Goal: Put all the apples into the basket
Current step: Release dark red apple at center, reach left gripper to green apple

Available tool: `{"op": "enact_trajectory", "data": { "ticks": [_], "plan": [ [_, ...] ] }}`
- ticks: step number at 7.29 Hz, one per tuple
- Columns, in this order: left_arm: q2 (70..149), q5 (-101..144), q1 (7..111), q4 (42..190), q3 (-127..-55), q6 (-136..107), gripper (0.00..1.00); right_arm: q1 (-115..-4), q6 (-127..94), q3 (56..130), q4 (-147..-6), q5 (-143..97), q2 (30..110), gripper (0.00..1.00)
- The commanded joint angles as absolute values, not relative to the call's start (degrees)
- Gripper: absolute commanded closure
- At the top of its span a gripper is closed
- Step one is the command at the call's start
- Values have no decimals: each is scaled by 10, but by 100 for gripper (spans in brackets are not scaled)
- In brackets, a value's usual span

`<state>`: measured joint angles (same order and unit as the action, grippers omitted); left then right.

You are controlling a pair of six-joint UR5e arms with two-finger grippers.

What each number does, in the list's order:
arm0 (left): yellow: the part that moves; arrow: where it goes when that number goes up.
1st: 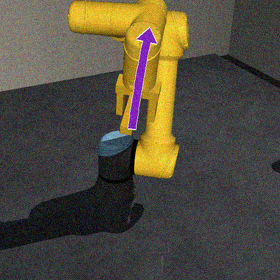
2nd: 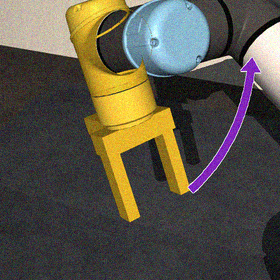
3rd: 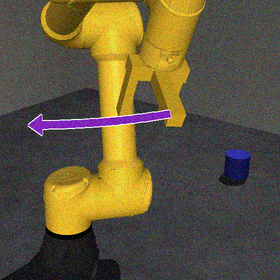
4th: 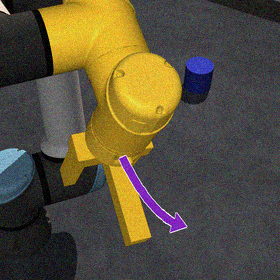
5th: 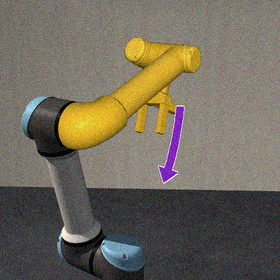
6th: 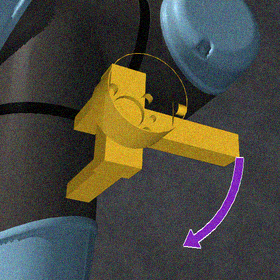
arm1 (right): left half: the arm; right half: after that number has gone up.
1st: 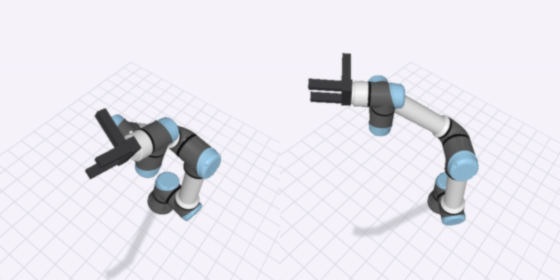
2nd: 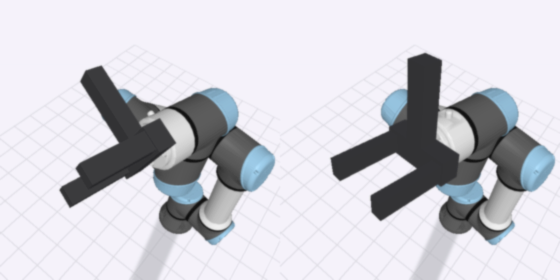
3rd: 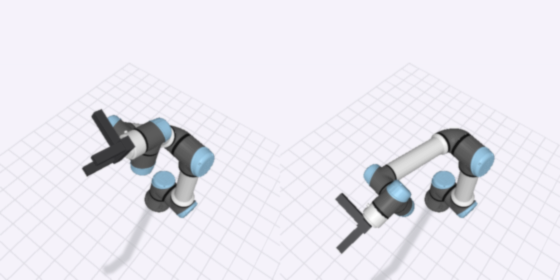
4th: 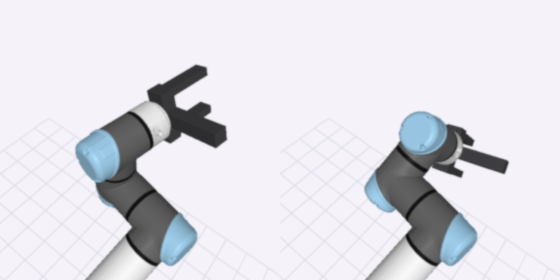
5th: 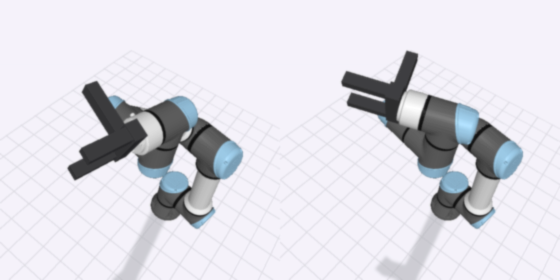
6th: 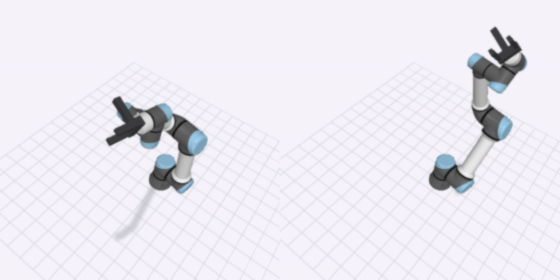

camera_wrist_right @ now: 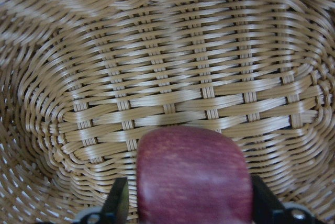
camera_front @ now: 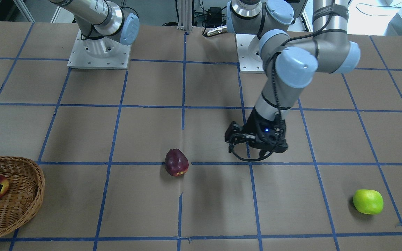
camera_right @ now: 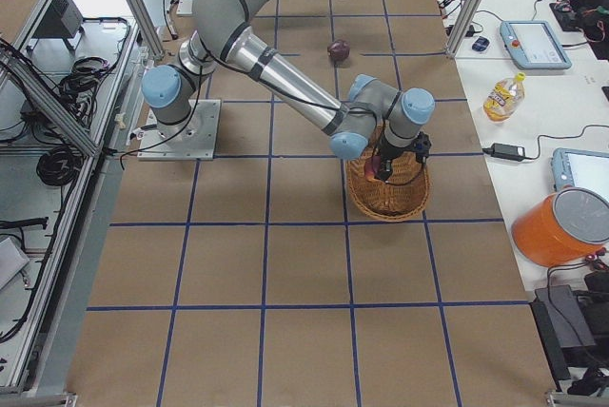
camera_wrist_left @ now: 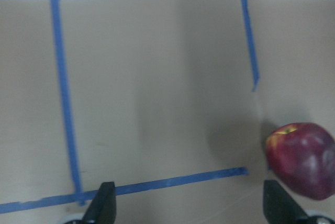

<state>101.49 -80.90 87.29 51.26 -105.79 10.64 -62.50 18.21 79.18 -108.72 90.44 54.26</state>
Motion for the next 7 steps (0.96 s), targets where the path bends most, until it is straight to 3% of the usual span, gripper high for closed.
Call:
{"op": "enact_trajectory", "data": {
  "ticks": [1,4,7],
  "plan": [
    [1028,-881,729,568,-1029,261,0,-639,180,788,-1083,906,545,0],
    [1150,-928,690,649,-853,362,0,-753,105,781,-1042,906,647,0],
    [1221,-931,657,655,-803,398,0,-946,-100,785,-1069,904,638,0]
  ]
}}
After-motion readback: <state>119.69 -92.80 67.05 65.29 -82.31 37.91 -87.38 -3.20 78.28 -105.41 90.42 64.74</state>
